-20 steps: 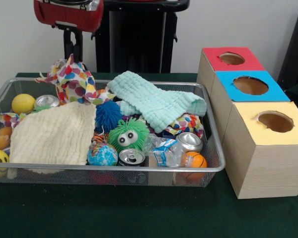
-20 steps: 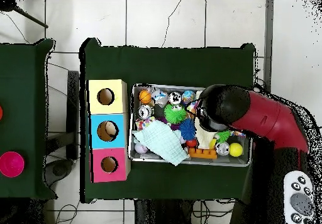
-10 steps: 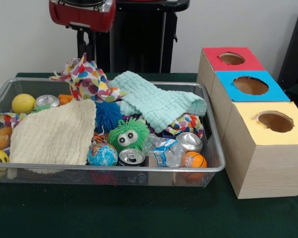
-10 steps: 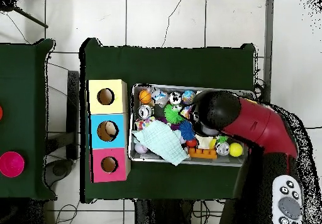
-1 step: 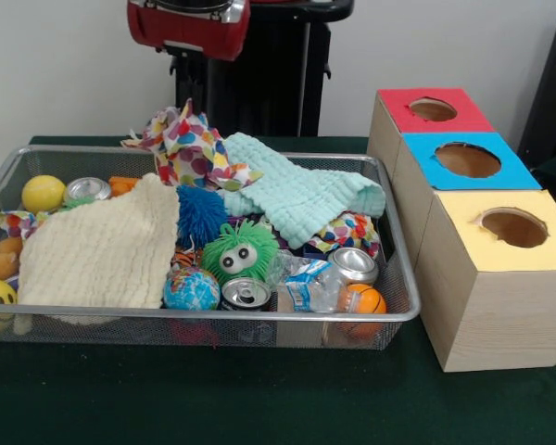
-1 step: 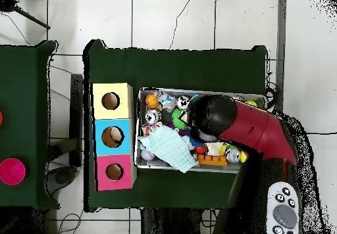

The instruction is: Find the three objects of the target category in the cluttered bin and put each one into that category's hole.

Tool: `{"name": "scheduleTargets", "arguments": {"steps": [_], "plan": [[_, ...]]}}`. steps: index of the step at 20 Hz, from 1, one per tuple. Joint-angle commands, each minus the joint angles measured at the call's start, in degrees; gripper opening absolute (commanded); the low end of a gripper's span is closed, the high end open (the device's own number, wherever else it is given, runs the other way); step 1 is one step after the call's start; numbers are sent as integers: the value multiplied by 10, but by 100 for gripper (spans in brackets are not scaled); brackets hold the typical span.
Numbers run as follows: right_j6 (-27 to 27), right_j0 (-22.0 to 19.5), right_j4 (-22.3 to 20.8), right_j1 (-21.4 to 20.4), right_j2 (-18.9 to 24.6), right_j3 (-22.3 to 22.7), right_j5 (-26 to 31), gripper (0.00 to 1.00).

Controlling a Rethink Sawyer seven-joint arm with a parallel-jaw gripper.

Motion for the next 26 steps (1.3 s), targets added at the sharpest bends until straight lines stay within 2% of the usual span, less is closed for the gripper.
{"name": "scheduleTargets", "arguments": {"steps": [1,8,15,21,26], "plan": [[213,24,38,31,-3,62,-41,0],[228,32,56,52,5,61,-65,0],[289,77,58,62,-19,39,-42,0],[336,109,68,62,-33,48,-50,0],[378,147,80,50,-53,47,-19,0]]}}
